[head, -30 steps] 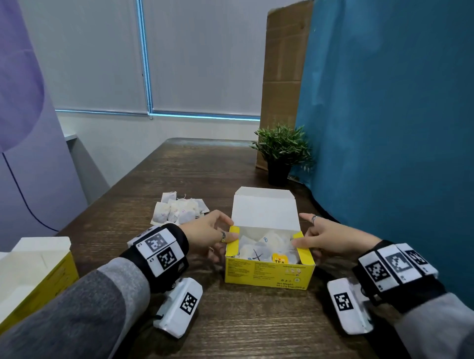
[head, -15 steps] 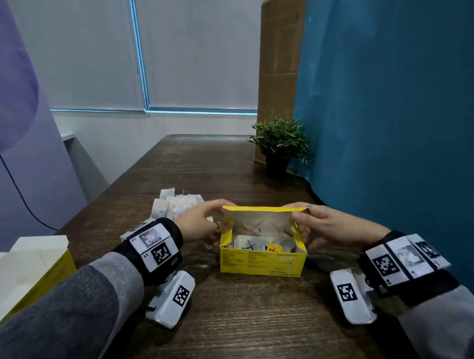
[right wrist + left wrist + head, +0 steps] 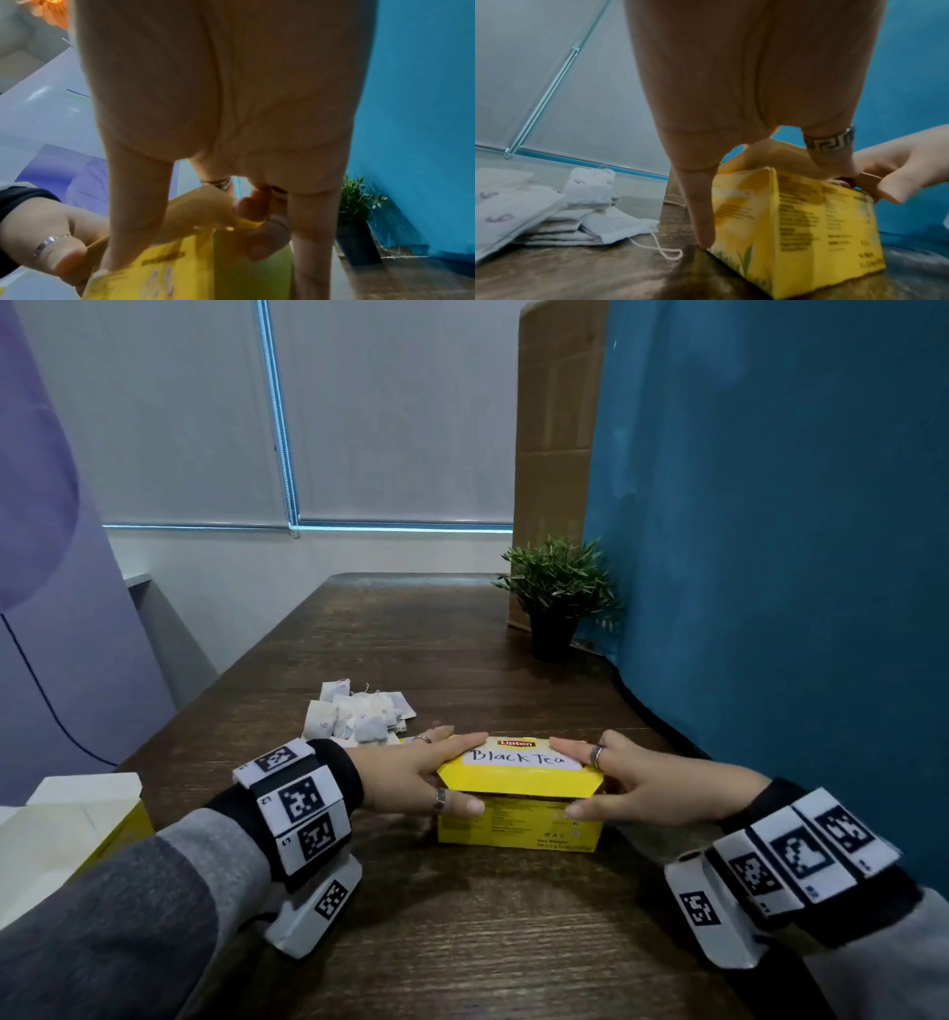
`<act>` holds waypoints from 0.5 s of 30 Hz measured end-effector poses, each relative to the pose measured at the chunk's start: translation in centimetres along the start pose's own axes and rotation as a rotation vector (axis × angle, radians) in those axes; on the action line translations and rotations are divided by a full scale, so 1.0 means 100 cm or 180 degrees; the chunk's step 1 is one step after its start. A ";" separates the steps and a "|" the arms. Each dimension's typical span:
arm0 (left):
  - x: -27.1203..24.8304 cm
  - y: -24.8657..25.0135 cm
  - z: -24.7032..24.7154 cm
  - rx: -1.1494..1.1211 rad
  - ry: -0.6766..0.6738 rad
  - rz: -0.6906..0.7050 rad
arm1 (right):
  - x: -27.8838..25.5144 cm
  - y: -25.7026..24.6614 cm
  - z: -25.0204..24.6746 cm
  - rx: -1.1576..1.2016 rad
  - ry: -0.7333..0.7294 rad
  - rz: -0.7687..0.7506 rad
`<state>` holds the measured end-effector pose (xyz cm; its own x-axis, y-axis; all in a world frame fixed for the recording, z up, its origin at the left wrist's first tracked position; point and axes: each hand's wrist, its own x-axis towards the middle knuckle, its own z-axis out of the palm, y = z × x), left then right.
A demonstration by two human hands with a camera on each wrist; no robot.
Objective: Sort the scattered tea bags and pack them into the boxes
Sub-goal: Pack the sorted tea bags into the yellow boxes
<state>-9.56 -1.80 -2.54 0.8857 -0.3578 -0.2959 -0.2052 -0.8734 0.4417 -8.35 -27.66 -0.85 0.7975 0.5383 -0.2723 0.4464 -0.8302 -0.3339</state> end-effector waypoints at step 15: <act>-0.002 0.010 0.005 0.0258 0.0028 -0.0090 | 0.007 0.000 0.004 -0.0055 0.0096 0.0111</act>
<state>-10.16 -2.80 -2.43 0.8951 -0.3301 -0.2997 -0.2130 -0.9071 0.3631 -7.99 -27.21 -1.40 0.8244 0.5048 -0.2560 0.4249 -0.8508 -0.3091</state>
